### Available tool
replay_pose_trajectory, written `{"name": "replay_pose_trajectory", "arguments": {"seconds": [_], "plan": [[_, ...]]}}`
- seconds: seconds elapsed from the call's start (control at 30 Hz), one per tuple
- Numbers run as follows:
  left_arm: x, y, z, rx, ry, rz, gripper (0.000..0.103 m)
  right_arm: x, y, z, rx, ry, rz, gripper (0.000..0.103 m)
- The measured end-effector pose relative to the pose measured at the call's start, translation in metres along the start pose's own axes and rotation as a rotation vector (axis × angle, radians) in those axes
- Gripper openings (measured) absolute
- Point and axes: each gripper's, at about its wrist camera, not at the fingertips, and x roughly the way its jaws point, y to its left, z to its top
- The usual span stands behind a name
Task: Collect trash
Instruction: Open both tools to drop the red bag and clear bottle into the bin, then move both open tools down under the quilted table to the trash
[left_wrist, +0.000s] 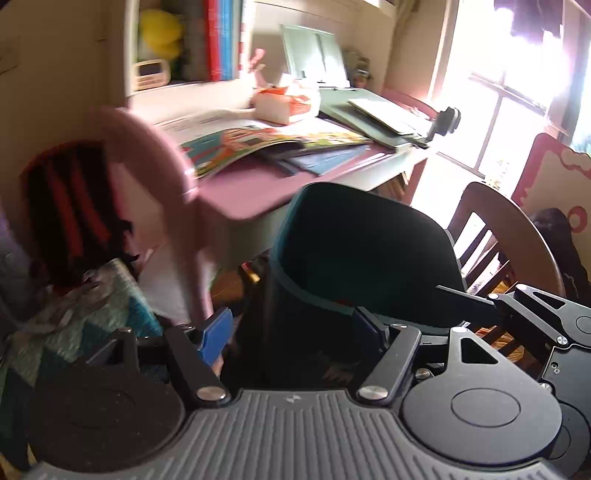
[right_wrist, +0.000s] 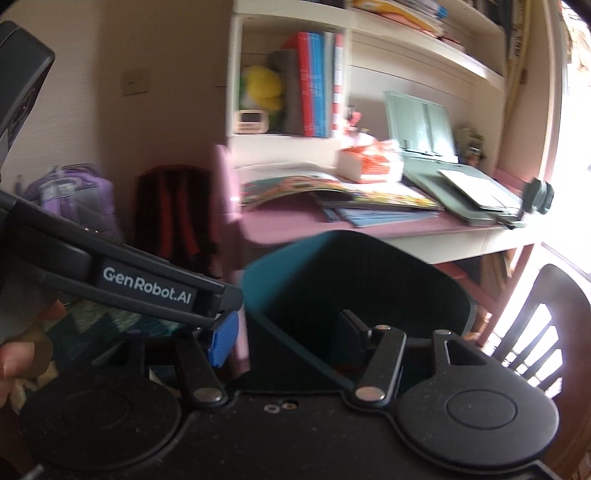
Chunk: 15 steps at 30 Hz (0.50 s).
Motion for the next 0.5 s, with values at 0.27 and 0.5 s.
{"name": "replay_pose_trajectory", "arguments": {"seconds": [0.27,0.5], "plan": [[-0.043,0.07,-0.05,-0.106,0.005,0.08,0.072,0.0,0.075,-0.009,-0.061,0.015,0.156,0.06],[-0.066,0.136,-0.096,-0.183,0.009,0.163,0.08,0.021,0.138,-0.025,-0.099,0.064,0.299,0.06]]}}
